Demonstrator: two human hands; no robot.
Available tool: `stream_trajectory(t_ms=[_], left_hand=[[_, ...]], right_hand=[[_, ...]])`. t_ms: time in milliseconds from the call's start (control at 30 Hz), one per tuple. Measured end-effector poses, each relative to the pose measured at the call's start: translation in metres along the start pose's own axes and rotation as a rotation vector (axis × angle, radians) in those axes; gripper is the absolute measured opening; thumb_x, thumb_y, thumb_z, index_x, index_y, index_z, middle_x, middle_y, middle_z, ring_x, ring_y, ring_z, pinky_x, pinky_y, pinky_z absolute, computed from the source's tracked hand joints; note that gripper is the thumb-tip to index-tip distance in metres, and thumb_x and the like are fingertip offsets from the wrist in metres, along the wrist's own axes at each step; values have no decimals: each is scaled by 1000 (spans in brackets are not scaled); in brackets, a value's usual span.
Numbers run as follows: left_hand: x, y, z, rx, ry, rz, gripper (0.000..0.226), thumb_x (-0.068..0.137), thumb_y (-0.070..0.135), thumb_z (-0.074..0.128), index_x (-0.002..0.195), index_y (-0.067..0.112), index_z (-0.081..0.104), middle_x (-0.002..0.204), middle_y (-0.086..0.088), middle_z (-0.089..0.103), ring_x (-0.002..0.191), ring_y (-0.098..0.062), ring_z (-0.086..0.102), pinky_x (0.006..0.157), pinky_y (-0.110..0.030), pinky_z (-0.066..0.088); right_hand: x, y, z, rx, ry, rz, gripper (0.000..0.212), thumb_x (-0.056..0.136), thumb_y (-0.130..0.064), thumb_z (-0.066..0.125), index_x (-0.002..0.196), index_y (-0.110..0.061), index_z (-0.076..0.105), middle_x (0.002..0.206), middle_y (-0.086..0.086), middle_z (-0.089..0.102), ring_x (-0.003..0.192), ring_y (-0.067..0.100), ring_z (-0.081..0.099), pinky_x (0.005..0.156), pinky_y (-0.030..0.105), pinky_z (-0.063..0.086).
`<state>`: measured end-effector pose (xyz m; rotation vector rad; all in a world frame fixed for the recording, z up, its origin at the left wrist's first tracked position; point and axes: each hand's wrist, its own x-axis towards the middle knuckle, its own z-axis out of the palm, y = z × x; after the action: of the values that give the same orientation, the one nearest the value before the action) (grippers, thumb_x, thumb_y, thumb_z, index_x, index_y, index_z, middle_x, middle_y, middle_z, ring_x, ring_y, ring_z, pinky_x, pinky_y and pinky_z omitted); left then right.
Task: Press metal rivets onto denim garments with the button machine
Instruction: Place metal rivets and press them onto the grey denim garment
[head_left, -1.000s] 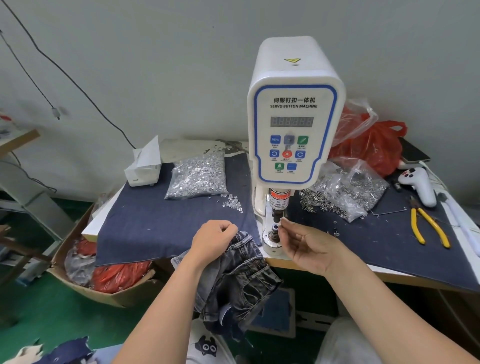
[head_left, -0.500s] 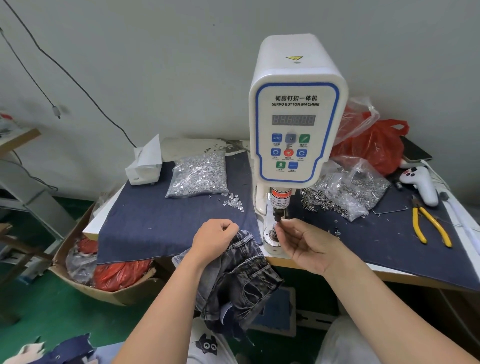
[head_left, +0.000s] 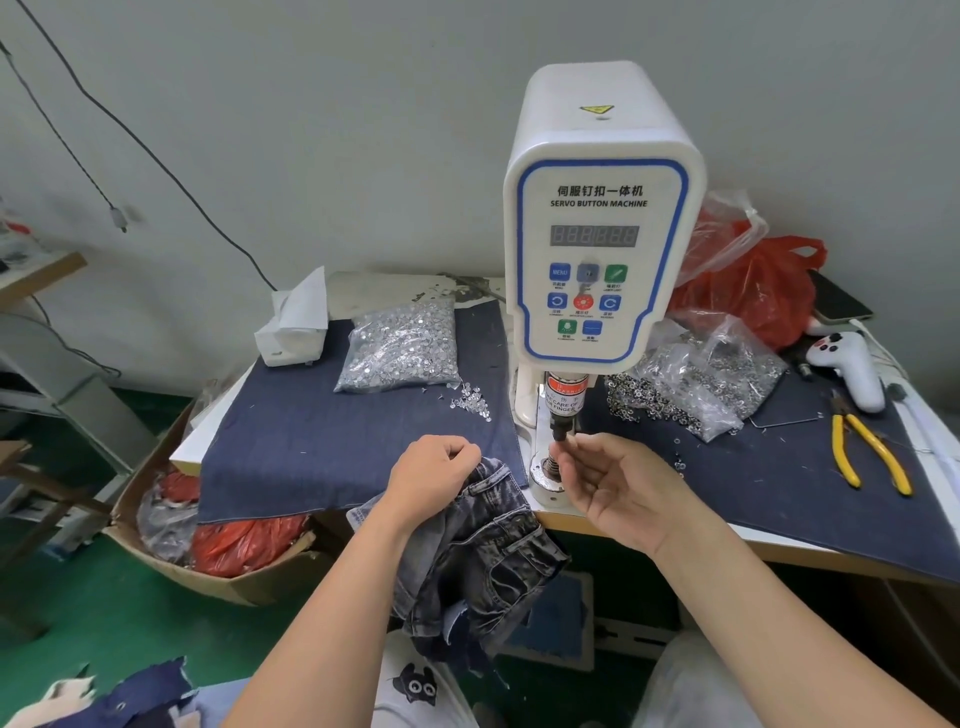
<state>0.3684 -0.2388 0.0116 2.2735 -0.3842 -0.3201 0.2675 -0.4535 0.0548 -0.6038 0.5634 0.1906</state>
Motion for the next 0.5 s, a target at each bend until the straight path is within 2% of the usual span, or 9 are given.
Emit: stream_trajectory(t_ms=[100, 200, 267, 333, 367, 433, 500], left_hand=[[-10, 4, -1, -20, -68, 79, 49, 103, 30, 55, 62, 21, 30, 55, 9, 28, 54, -10, 25, 58, -32, 27], [-29, 12, 2, -31, -209, 206, 45, 106, 39, 57, 67, 18, 46, 58, 14, 38, 56, -6, 33, 57, -24, 32], [-40, 24, 8, -132, -284, 252, 38, 108, 43, 55, 76, 21, 55, 64, 17, 44, 59, -3, 38, 58, -18, 35], [-45, 36, 13, -326, -318, 249, 31, 109, 40, 55, 83, 25, 61, 69, 18, 49, 62, -2, 41, 60, -15, 36], [-47, 40, 15, -412, -335, 244, 29, 109, 39, 55, 86, 25, 63, 72, 15, 51, 64, -4, 42, 62, -16, 37], [-44, 41, 17, -440, -361, 245, 30, 108, 45, 55, 91, 23, 65, 78, 7, 52, 72, -11, 44, 67, -24, 38], [-35, 36, 17, -323, -326, 239, 32, 104, 53, 55, 93, 27, 70, 82, 12, 61, 76, -9, 53, 75, -29, 47]], right_hand=[[-5, -1, -11, -209, 43, -131, 17, 89, -5, 67, 86, 6, 80, 97, 23, 77, 77, 22, 77, 60, 26, 62], [-11, -1, -26, -652, 131, -375, 20, 96, -18, 65, 89, -5, 79, 88, 19, 76, 66, 19, 68, 62, 30, 59], [-17, 0, -36, -1041, 54, -466, 20, 97, -34, 66, 90, -18, 76, 85, 6, 76, 68, 13, 66, 68, 26, 55], [-19, 3, -44, -1423, -91, -482, 19, 93, -50, 68, 99, -33, 73, 91, -12, 74, 80, -1, 65, 73, 13, 47], [-18, 4, -48, -1589, -142, -500, 25, 91, -58, 66, 104, -37, 70, 94, -15, 70, 88, -5, 62, 74, 11, 44], [-15, 2, -52, -1732, -211, -554, 42, 87, -74, 54, 104, -39, 71, 91, -12, 64, 91, -7, 57, 73, 11, 38], [-10, -6, -56, -1714, -218, -640, 51, 87, -82, 42, 82, -36, 63, 70, -11, 56, 70, -3, 52, 64, 17, 36]])
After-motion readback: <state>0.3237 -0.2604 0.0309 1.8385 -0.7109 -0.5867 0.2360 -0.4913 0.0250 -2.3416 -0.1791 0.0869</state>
